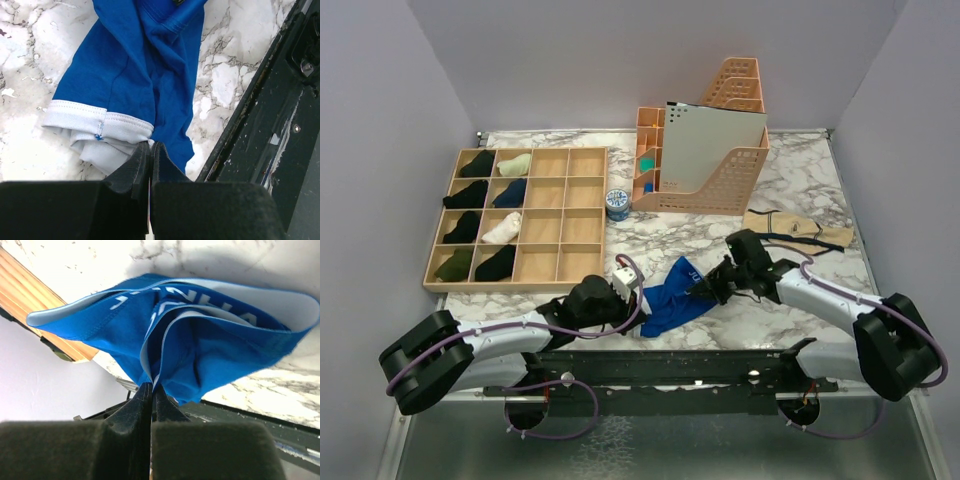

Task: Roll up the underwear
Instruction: Fold the underwear at the center of the board.

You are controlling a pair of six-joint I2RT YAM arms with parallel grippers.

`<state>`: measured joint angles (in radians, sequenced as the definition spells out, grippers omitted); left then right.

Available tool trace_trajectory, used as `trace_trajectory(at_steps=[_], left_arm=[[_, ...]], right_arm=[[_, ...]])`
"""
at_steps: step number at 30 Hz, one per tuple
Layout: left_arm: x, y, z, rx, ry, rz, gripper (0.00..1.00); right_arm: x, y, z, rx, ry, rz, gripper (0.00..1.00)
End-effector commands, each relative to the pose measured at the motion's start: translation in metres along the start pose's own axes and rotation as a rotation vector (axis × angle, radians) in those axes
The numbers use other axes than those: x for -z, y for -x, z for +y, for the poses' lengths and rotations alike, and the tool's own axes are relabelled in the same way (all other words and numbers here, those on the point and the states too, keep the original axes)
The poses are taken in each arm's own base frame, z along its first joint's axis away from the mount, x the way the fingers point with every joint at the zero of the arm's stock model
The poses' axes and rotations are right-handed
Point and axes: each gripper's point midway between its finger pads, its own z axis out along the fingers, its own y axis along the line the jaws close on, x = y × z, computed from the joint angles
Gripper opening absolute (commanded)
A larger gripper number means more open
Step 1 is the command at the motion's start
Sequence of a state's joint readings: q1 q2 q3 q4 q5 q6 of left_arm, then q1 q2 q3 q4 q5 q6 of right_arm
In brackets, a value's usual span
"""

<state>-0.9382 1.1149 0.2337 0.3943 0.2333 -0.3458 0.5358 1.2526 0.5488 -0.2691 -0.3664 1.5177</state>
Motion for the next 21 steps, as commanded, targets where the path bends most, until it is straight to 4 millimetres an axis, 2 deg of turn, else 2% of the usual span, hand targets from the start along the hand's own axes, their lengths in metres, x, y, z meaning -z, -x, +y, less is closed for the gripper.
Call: trace_trajectory(at_steps=[1, 5, 7, 8, 11, 15, 18, 21], left_arm=[[0.001, 0.015, 0.003, -0.026, 0.039, -0.047, 0.00], [0.007, 0.027, 0.013, -0.029, 0.109, -0.098, 0.00], [0.010, 0.033, 0.017, -0.024, 0.132, -0.119, 0.00], [0.011, 0.034, 0.016, -0.022, 0.129, -0.124, 0.00], [0.011, 0.032, 0.015, -0.020, 0.122, -0.112, 0.00], [0.009, 0.025, 0.017, -0.015, 0.125, -0.083, 0.00], [0.008, 0.024, 0.018, -0.016, 0.127, -0.073, 0.00], [0.005, 0.026, 0.021, -0.013, 0.147, -0.071, 0.00]], right_arm=[[-0.009, 0.016, 0.013, 0.180, 0.068, -0.064, 0.01], [-0.012, 0.040, 0.019, 0.378, 0.132, -0.056, 0.00], [-0.011, 0.052, 0.022, 0.424, 0.156, -0.055, 0.00], [-0.010, 0.055, 0.029, 0.466, 0.204, -0.057, 0.00], [-0.003, 0.052, 0.043, 0.577, 0.343, -0.032, 0.00], [0.007, 0.042, 0.051, 0.722, 0.451, -0.022, 0.00], [0.008, 0.038, 0.043, 0.828, 0.463, -0.007, 0.00], [0.000, 0.043, 0.030, 0.887, 0.407, 0.010, 0.01]])
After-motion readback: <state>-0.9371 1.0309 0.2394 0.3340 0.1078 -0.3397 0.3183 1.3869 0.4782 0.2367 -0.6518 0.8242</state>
